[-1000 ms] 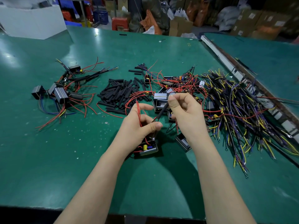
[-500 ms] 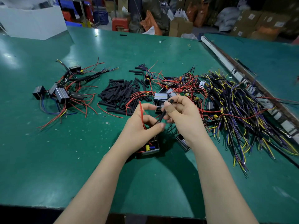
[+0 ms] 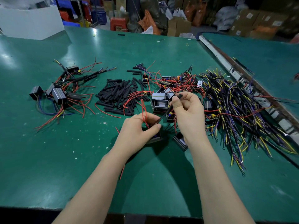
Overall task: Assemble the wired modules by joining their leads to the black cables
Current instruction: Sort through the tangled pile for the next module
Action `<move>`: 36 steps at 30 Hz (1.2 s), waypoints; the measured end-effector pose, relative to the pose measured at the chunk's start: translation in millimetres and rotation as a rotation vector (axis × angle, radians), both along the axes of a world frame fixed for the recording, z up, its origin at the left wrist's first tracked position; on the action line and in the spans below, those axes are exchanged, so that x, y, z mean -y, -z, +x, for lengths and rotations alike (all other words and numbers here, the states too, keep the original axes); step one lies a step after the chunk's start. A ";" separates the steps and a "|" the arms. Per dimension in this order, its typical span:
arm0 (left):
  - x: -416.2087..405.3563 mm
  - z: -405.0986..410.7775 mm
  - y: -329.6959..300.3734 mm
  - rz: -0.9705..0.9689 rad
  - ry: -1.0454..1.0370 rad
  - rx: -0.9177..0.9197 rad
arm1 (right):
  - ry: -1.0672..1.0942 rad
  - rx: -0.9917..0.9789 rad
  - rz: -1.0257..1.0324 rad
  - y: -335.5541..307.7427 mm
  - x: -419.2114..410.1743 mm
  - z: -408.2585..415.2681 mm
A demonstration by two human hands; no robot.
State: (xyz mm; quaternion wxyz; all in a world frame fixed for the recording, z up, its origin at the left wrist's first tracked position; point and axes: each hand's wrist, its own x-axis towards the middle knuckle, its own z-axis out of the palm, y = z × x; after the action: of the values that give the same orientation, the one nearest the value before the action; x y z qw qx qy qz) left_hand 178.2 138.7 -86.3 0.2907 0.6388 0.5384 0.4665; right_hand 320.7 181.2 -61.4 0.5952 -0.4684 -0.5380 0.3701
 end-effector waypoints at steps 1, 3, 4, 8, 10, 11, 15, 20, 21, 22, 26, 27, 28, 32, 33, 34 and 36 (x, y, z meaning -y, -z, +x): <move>-0.3 0.1 0.4 0.012 -0.008 -0.007 | 0.013 -0.003 0.005 -0.1 0.0 0.1; -0.7 0.6 0.6 0.004 -0.010 0.029 | 0.044 -0.006 0.016 -0.4 0.6 0.8; -0.7 1.1 0.6 -0.003 -0.018 0.055 | 0.060 -0.013 0.025 -0.8 1.2 1.1; -1.3 1.9 0.6 -0.005 -0.071 0.107 | 0.040 -0.028 0.033 -3.0 6.0 -2.4; -1.9 1.9 0.5 -0.020 -0.085 0.140 | -0.012 0.009 0.005 -1.0 7.8 -6.9; -2.2 2.2 0.7 -0.024 -0.092 0.148 | -0.031 0.032 -0.010 0.2 8.6 -9.0; -4.1 3.4 1.9 -0.036 -0.094 0.193 | -0.058 0.066 -0.042 1.7 8.4 -11.8; -6.5 0.9 4.3 -0.060 -0.043 0.181 | -0.115 0.102 -0.087 2.4 7.8 -10.2; -6.4 0.8 4.5 -0.051 -0.038 0.169 | -0.127 0.100 -0.099 2.2 7.5 -9.3; -6.1 1.1 4.7 -0.050 -0.025 0.176 | -0.137 0.101 -0.107 2.0 6.9 -8.3; -5.6 2.1 6.2 -0.096 0.006 0.265 | -0.156 0.091 -0.107 1.4 6.6 -5.6; -5.6 2.2 6.6 -0.088 -0.002 0.246 | -0.144 0.085 -0.096 0.9 7.1 -5.6; -5.8 1.9 7.0 -0.070 -0.020 0.209 | -0.124 0.070 -0.080 0.2 7.4 -5.6; -6.2 2.4 3.0 0.058 -0.047 0.052 | -0.029 -0.120 -0.053 -5.5 6.2 -1.4; -6.4 2.6 1.8 0.059 -0.028 0.055 | -0.012 -0.152 -0.046 -6.6 6.5 -1.1; -6.5 2.2 0.7 0.056 -0.009 0.078 | -0.004 -0.173 -0.038 -6.9 6.9 -1.6; -6.7 1.1 -1.1 0.023 0.027 0.151 | -0.024 -0.194 -0.029 -6.9 7.9 -3.8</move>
State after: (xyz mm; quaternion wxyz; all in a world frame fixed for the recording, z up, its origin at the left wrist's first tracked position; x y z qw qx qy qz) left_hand 179.3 145.4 -85.2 0.3293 0.6123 0.5008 0.5156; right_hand 316.9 173.3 -54.5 0.6331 -0.4326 -0.4780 0.4285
